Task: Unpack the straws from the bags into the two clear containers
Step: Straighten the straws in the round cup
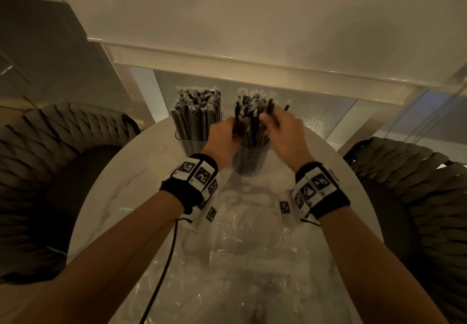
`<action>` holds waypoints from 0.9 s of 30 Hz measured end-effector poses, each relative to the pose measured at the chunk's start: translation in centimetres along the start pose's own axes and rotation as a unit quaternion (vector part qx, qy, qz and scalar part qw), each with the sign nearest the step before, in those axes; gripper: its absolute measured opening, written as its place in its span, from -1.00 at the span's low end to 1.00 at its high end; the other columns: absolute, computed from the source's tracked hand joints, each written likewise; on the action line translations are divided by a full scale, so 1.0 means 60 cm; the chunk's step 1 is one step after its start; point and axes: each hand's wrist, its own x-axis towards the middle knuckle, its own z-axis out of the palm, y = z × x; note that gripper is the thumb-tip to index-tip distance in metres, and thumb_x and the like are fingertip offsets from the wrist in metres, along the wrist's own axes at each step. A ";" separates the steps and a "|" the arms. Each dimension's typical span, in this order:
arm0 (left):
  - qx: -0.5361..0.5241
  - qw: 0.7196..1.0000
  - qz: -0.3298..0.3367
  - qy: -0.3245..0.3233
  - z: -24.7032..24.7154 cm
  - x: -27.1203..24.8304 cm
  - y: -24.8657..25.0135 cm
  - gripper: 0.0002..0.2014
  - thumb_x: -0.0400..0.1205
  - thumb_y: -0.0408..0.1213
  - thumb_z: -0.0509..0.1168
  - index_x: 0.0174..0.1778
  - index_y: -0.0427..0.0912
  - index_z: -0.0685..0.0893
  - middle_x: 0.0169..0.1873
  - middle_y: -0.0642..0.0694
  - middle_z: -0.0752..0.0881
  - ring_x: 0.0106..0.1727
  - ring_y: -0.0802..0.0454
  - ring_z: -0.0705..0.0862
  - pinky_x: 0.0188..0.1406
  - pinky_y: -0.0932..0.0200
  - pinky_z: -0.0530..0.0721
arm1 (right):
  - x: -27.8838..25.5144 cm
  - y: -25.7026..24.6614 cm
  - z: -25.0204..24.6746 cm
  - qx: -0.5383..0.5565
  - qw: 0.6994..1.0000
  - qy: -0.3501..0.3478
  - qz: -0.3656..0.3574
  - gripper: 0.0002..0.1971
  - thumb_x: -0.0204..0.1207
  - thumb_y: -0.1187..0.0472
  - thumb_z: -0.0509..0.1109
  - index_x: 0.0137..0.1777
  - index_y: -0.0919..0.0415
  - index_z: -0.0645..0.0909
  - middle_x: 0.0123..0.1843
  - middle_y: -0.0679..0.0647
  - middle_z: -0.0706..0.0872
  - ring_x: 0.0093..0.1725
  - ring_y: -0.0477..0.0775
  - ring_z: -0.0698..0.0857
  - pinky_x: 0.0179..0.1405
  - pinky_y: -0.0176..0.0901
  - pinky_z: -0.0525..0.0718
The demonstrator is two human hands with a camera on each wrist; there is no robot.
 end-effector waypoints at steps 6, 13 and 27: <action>-0.021 0.999 -0.030 0.020 -0.007 -0.006 -0.002 -0.79 0.53 -0.48 0.34 -0.01 -0.29 0.45 -0.10 -0.28 0.63 -0.01 -0.19 0.64 -0.18 0.22 0.49 | -0.013 0.015 0.012 -0.063 0.992 -0.104 0.043 -0.78 0.59 0.24 0.35 0.14 0.33 0.71 0.04 0.24 0.80 0.01 0.14 0.76 -0.18 -0.44 0.54; -0.056 0.997 -0.045 -0.017 -0.029 -0.014 0.000 -0.66 0.43 -0.40 0.47 0.07 -0.29 0.54 -0.12 -0.11 0.60 -0.11 0.04 0.58 -0.39 0.56 0.49 | -0.043 0.015 -0.048 0.031 0.996 0.068 0.052 -0.88 0.44 0.34 0.48 -0.07 0.22 0.61 -0.20 0.05 0.75 -0.22 -0.07 0.73 -0.21 -0.27 0.74; -0.003 0.996 0.087 0.006 -0.014 0.014 0.043 -0.78 0.74 -0.31 0.09 0.19 -0.34 0.52 -0.24 -0.17 0.66 -0.29 -0.04 0.60 -0.31 0.30 0.44 | -0.020 0.007 0.042 -0.012 0.995 -0.035 0.093 -0.65 0.54 0.21 0.42 0.27 0.32 0.53 0.13 0.23 0.63 0.01 0.12 0.60 -0.09 -0.32 0.52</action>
